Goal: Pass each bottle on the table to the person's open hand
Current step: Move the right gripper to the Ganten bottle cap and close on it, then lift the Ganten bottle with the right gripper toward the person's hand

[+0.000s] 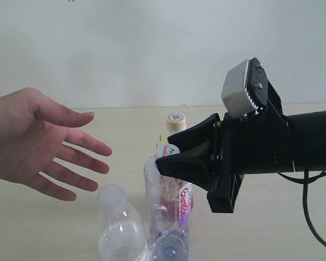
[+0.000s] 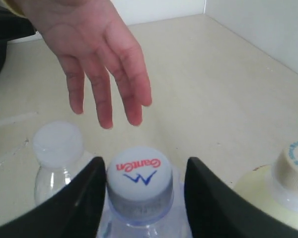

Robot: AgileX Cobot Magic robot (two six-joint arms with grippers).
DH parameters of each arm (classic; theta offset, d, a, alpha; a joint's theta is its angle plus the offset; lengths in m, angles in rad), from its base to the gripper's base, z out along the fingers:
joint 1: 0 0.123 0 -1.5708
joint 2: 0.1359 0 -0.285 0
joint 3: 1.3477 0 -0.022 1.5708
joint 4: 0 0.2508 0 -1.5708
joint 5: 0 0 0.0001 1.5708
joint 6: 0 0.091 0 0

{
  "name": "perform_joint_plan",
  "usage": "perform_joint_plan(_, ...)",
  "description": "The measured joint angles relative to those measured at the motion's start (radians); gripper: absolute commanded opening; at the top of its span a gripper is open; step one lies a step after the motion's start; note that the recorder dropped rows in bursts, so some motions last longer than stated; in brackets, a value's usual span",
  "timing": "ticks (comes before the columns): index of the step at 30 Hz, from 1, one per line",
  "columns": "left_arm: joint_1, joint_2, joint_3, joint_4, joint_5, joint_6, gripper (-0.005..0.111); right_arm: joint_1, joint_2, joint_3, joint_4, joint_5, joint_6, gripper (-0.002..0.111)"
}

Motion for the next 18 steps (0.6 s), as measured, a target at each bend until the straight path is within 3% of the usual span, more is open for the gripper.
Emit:
perform_joint_plan(4, 0.000, 0.000, 0.000, 0.000, 0.000, 0.000, 0.004, 0.000, 0.002, 0.000, 0.000, -0.006, 0.000, 0.055)
perform_joint_plan(7, 0.000, 0.000, 0.000, 0.000, 0.000, 0.000, 0.004, 0.000, 0.002, 0.000, 0.000, -0.014, 0.000, 0.052)
perform_joint_plan(18, 0.000, 0.000, 0.000, 0.000, 0.000, 0.000, 0.004, 0.000, 0.002, 0.000, 0.000, -0.027, -0.002, 0.000)
